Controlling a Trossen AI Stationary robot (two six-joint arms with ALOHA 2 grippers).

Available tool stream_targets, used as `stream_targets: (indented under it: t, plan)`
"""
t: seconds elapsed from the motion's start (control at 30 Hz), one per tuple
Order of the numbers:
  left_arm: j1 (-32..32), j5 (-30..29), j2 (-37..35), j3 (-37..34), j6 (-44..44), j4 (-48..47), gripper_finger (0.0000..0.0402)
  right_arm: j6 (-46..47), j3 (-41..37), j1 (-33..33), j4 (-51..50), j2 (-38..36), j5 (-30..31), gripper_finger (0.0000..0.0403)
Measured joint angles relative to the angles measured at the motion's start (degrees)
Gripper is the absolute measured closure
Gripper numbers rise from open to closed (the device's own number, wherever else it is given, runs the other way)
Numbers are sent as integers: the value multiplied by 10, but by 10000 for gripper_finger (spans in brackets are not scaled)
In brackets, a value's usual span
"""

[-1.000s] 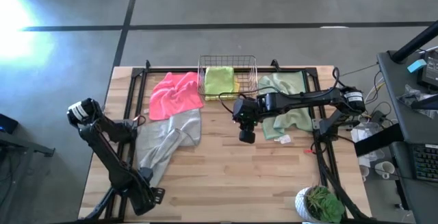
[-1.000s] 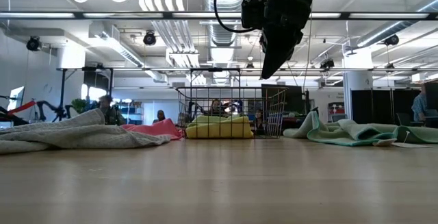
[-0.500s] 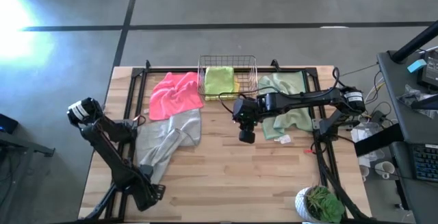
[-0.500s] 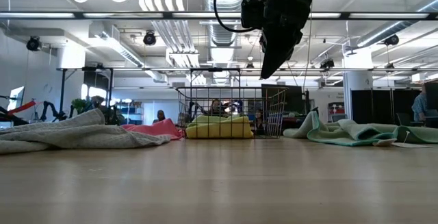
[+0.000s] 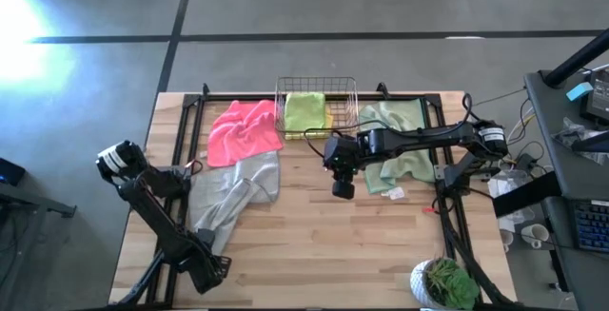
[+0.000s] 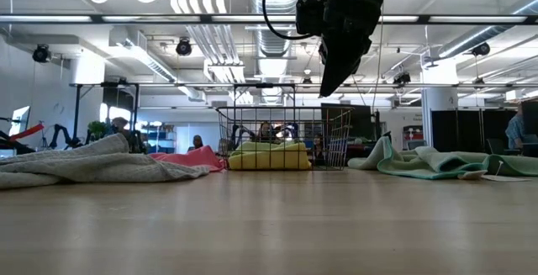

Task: Fold microfiber towels
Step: Fold the gray towel

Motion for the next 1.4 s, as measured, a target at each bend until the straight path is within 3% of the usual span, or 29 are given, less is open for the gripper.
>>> stream_targets:
  t: [0.2, 0.57, 0.83, 1.03, 1.2, 1.4]
  plan:
    - [3, 4, -7, -1, -1, 18, 200, -1, 0, 0, 0, 0, 0, 317]
    - [9, -2, -7, 16, 0, 13, 315, -1, 0, 0, 1, 0, 0, 317]
    - [8, 0, -10, 51, 12, -13, 355, -2, 0, 0, 13, 0, 0, 317]
    - [9, 3, -13, 86, 69, -13, 369, -39, 0, 0, 77, 0, -5, 317]
    - [10, 3, -15, 111, 122, -17, 380, -76, 0, 0, 179, 11, -57, 317]
    - [17, 2, -15, 158, 185, -88, 396, -123, 6, 1, 250, 52, -79, 317]
